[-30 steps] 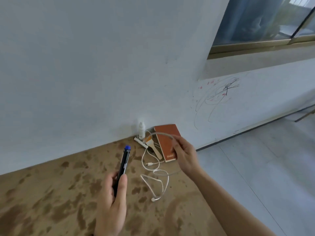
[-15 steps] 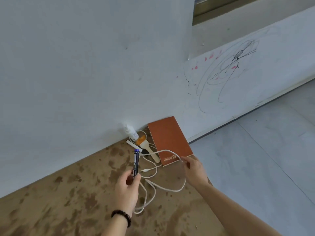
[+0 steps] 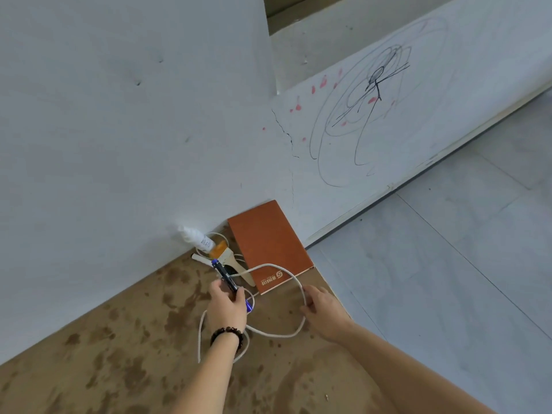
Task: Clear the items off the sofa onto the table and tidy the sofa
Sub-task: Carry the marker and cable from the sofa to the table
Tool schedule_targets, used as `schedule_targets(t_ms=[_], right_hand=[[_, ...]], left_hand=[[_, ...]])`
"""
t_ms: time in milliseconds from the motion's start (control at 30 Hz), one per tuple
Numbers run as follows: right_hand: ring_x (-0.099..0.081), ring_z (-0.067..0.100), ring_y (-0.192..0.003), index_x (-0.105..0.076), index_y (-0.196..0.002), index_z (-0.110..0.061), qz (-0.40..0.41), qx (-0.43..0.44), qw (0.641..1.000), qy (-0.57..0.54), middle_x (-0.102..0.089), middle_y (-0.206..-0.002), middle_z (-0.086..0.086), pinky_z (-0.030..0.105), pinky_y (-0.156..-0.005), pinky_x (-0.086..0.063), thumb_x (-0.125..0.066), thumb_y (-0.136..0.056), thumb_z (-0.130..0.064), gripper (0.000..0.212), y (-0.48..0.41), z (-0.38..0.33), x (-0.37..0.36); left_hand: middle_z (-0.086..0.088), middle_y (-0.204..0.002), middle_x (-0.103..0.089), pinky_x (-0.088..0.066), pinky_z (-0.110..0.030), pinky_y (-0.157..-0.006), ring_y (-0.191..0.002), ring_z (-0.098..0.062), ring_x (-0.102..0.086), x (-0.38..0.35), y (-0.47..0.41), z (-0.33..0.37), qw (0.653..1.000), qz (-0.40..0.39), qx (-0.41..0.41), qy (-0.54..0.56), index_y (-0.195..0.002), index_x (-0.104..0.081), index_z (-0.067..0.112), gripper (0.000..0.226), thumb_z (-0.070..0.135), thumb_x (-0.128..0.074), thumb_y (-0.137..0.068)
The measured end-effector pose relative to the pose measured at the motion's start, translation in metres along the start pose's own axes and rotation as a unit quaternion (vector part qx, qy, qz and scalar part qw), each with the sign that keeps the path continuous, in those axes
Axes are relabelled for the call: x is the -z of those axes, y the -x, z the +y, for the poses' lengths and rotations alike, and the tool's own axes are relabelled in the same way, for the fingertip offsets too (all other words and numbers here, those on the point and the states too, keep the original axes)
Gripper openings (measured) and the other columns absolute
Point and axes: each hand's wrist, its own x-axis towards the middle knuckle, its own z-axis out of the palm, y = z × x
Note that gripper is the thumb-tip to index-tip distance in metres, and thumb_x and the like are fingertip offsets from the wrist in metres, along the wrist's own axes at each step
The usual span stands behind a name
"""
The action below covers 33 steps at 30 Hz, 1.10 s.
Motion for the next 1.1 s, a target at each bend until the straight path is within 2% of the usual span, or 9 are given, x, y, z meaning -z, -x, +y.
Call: schedule_targets(t_ms=[133,233,333,600,733,833,900,967,1100], right_hand=[[-0.049,0.010,-0.099,-0.049,-0.136,-0.026,0.016,0.001,1.000,-0.002,-0.056,-0.119,-0.007,0.023,-0.089,-0.044,-0.049,-0.101,-0.024,0.035,0.000,-0.001,0.000],[-0.049,0.011,-0.097,-0.051,-0.131,-0.026,0.018,0.007,1.000,0.014,-0.057,-0.114,-0.008,0.020,-0.084,-0.041,-0.047,-0.101,-0.021,0.031,-0.001,-0.001,-0.002],[-0.053,0.014,-0.091,-0.057,-0.118,-0.024,0.030,0.012,0.999,0.012,-0.055,-0.093,-0.014,0.021,-0.076,-0.046,-0.047,-0.099,-0.015,0.024,-0.004,0.000,0.000],[-0.063,0.020,-0.097,-0.062,-0.119,-0.022,0.051,-0.010,0.998,-0.029,-0.068,-0.105,-0.002,0.032,-0.086,-0.053,-0.057,-0.096,-0.016,0.024,-0.007,0.003,0.002],[-0.061,0.016,-0.094,-0.061,-0.118,-0.024,0.048,-0.012,0.998,-0.033,-0.064,-0.101,-0.007,0.026,-0.081,-0.051,-0.057,-0.098,-0.019,0.021,-0.009,0.004,0.001],[-0.058,0.012,-0.090,-0.061,-0.121,-0.024,0.055,-0.007,0.998,-0.028,-0.061,-0.099,-0.010,0.021,-0.077,-0.048,-0.056,-0.099,-0.020,0.023,-0.007,0.005,-0.003],[-0.057,0.012,-0.087,-0.062,-0.120,-0.024,0.071,-0.004,0.997,-0.023,-0.061,-0.097,-0.009,0.021,-0.074,-0.046,-0.053,-0.100,-0.023,0.022,-0.005,0.007,-0.006],[-0.056,0.014,-0.088,-0.060,-0.119,-0.025,0.079,0.009,0.997,-0.005,-0.059,-0.098,-0.007,0.023,-0.073,-0.044,-0.048,-0.101,-0.028,0.022,-0.001,0.007,-0.009],[-0.053,0.014,-0.102,-0.042,-0.142,-0.025,0.048,0.025,0.996,0.067,-0.050,-0.119,-0.003,0.024,-0.079,-0.045,-0.044,-0.101,-0.034,0.042,0.011,0.010,-0.012]], left_hand=[[-0.003,-0.087,-0.071,-0.051,-0.028,-0.054,-0.068,-0.018,-0.067,0.003,0.029,-0.012,0.999,0.007,0.017,0.050,-0.106,-0.048,0.015,0.023,0.023,-0.064,-0.091],[0.003,-0.081,-0.069,-0.057,-0.039,-0.067,-0.070,-0.017,-0.067,0.000,0.037,-0.025,0.999,-0.040,0.012,0.020,-0.095,-0.049,0.019,0.017,0.025,-0.064,-0.091],[0.007,-0.078,-0.067,-0.052,-0.031,-0.064,-0.071,-0.013,-0.065,-0.005,0.029,-0.023,0.998,-0.062,-0.026,-0.020,-0.097,-0.049,0.019,0.016,0.026,-0.063,-0.092],[0.004,-0.088,-0.072,-0.045,-0.017,-0.058,-0.071,-0.003,-0.065,-0.009,0.051,-0.021,0.997,-0.049,-0.040,0.036,-0.103,-0.056,0.022,0.016,0.023,-0.065,-0.090],[0.011,-0.119,-0.060,-0.043,-0.006,-0.071,-0.097,-0.003,-0.061,-0.006,0.038,-0.016,0.991,-0.043,-0.092,0.083,-0.125,-0.056,0.019,0.039,0.032,-0.066,-0.090],[-0.001,-0.149,-0.041,-0.041,-0.022,-0.096,-0.135,-0.018,-0.042,-0.001,0.033,-0.020,0.991,0.048,-0.113,0.054,-0.140,-0.046,0.015,0.054,0.037,-0.060,-0.092],[-0.010,-0.156,-0.030,-0.032,-0.042,-0.112,-0.144,-0.025,-0.026,-0.002,0.044,-0.041,0.994,0.096,-0.046,0.018,-0.145,-0.035,0.016,0.062,0.041,-0.057,-0.093],[-0.014,-0.160,-0.016,-0.025,-0.059,-0.113,-0.147,-0.030,-0.015,-0.003,0.064,-0.063,0.992,0.087,0.088,-0.004,-0.150,-0.020,0.022,0.077,0.056,-0.053,-0.089],[-0.014,-0.162,-0.005,-0.019,-0.056,-0.115,-0.147,-0.032,-0.010,-0.007,0.090,-0.072,0.970,0.034,0.236,0.037,-0.154,-0.010,0.020,0.088,0.061,-0.051,-0.088]])
